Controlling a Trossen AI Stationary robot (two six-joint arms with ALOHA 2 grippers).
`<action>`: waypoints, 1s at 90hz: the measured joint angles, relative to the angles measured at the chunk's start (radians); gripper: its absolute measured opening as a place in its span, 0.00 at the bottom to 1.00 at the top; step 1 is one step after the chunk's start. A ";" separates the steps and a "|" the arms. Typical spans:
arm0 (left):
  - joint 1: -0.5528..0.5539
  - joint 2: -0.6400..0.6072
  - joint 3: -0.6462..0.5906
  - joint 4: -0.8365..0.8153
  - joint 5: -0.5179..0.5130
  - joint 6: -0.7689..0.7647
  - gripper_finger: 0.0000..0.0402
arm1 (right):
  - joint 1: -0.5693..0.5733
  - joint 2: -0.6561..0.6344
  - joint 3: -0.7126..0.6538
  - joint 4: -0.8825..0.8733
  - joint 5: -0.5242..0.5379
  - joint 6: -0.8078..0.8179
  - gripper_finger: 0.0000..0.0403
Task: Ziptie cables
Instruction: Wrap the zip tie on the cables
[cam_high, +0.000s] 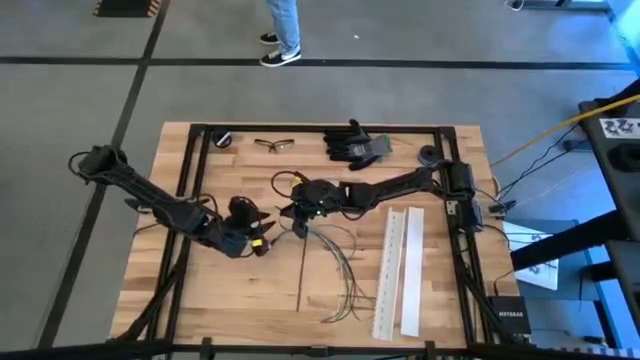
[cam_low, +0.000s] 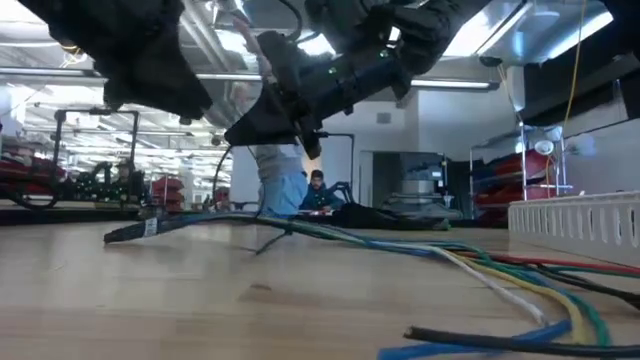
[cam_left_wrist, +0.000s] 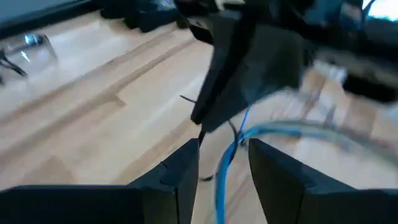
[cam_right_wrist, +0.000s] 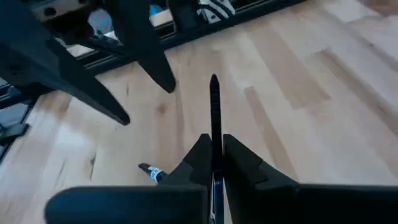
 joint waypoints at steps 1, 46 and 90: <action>0.003 0.000 -0.005 0.013 -0.001 -0.001 0.31 | 0.000 0.000 0.000 0.002 0.001 0.000 0.01; 0.111 0.026 -0.078 0.212 -0.010 -0.079 0.31 | 0.013 0.000 0.000 0.011 0.054 -0.063 0.01; 0.129 0.071 -0.077 0.286 0.000 0.282 0.01 | 0.011 0.000 -0.004 0.025 0.047 -0.070 0.04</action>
